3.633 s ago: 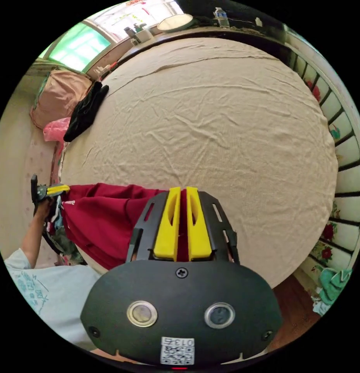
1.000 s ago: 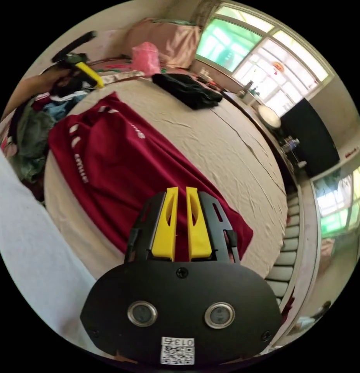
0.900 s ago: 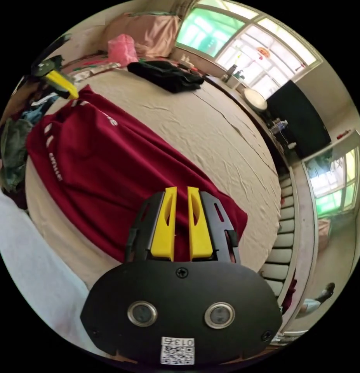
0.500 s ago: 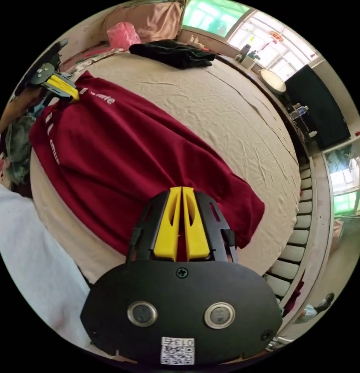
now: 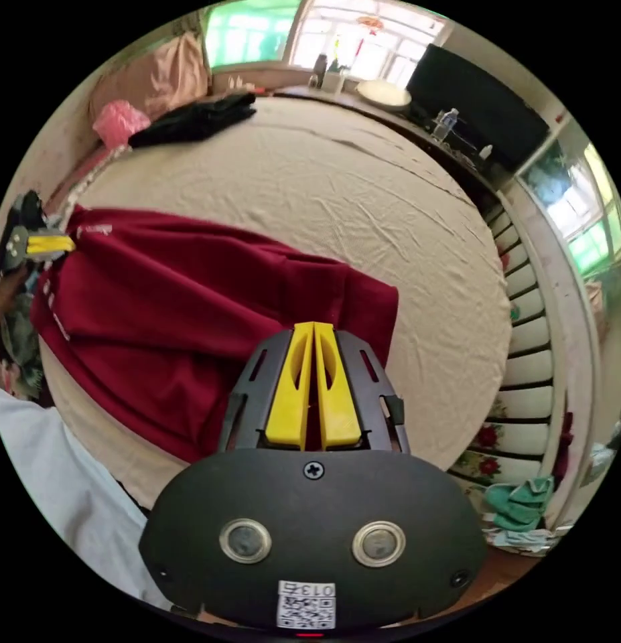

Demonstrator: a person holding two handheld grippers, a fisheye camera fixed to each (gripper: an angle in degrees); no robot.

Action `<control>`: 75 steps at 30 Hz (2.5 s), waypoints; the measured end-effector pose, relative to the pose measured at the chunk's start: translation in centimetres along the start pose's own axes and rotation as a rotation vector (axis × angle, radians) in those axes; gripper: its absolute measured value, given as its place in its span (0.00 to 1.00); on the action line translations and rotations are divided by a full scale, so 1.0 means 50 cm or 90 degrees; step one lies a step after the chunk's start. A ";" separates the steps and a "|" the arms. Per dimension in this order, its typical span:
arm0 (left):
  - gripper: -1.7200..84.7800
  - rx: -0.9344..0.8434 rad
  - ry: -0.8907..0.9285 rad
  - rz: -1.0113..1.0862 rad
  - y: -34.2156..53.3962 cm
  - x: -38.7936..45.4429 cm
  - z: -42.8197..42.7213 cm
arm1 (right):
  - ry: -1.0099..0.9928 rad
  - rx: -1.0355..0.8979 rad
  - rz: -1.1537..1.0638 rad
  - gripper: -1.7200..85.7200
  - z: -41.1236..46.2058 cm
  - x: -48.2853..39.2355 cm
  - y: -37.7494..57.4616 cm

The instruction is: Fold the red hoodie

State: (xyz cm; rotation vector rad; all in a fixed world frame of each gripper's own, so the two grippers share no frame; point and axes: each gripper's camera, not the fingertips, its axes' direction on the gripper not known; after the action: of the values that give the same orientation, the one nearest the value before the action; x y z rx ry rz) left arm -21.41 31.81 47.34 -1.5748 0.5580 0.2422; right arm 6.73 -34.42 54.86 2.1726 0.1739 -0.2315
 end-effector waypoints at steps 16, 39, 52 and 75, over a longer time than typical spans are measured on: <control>0.02 0.033 0.092 0.086 -0.078 0.170 0.016 | -0.060 0.001 0.002 0.02 0.002 0.079 -0.039; 0.04 0.137 0.064 -0.330 0.171 -0.125 0.003 | -0.115 0.164 -0.180 0.05 -0.142 0.064 -0.144; 0.18 0.136 0.323 -0.606 0.367 -0.287 0.138 | -0.446 0.056 -0.624 0.14 -0.052 -0.371 -0.506; 0.03 0.206 0.377 -0.460 0.367 -0.362 -0.104 | -0.392 0.150 -0.771 0.03 -0.144 -0.265 -0.462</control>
State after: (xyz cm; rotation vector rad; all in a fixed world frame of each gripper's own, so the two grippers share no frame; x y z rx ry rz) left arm -46.75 30.48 40.46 -1.4177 0.4099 -0.8438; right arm -10.27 -15.83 43.67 1.8315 1.1230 -1.6160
